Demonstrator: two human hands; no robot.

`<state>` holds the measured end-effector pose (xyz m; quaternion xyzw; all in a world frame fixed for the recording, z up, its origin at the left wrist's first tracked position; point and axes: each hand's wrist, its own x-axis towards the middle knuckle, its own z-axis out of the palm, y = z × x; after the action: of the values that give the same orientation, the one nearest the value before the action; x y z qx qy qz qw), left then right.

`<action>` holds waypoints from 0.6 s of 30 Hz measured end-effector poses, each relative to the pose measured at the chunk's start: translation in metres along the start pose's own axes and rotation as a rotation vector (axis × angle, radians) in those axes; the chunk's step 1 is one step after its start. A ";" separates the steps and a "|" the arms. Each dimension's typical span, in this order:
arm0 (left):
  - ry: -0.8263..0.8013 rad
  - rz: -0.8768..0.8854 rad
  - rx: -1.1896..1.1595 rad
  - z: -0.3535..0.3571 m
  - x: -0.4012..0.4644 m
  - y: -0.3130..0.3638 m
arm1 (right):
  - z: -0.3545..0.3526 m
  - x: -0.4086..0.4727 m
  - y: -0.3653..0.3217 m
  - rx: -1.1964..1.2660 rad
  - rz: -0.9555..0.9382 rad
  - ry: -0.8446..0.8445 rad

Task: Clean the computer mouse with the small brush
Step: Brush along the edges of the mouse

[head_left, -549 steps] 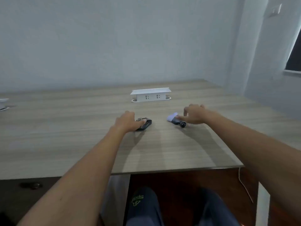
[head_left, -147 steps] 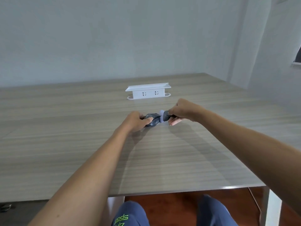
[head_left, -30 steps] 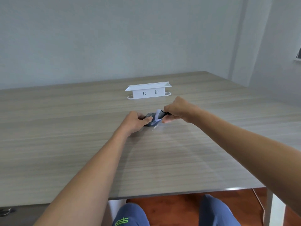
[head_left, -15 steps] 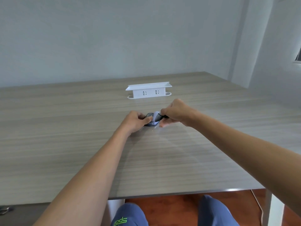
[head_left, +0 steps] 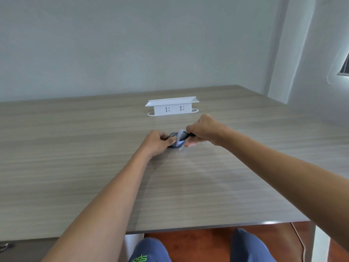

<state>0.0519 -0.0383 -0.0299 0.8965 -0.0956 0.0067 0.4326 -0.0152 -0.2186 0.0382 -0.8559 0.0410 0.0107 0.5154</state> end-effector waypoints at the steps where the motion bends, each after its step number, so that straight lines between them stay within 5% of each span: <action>1: 0.004 -0.001 -0.011 0.001 -0.001 0.000 | -0.001 0.002 0.000 -0.031 -0.009 0.057; 9: 0.005 0.020 -0.012 0.000 0.000 -0.002 | 0.006 -0.004 0.002 -0.086 0.016 -0.057; 15: 0.010 0.015 -0.049 0.003 0.000 -0.002 | -0.001 0.003 0.004 -0.125 -0.007 0.086; 18: 0.008 0.020 -0.027 0.001 0.001 -0.002 | 0.002 -0.002 0.005 -0.065 0.019 -0.019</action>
<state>0.0527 -0.0383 -0.0319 0.8897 -0.1027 0.0132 0.4447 -0.0177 -0.2188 0.0334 -0.8717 0.0440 0.0250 0.4874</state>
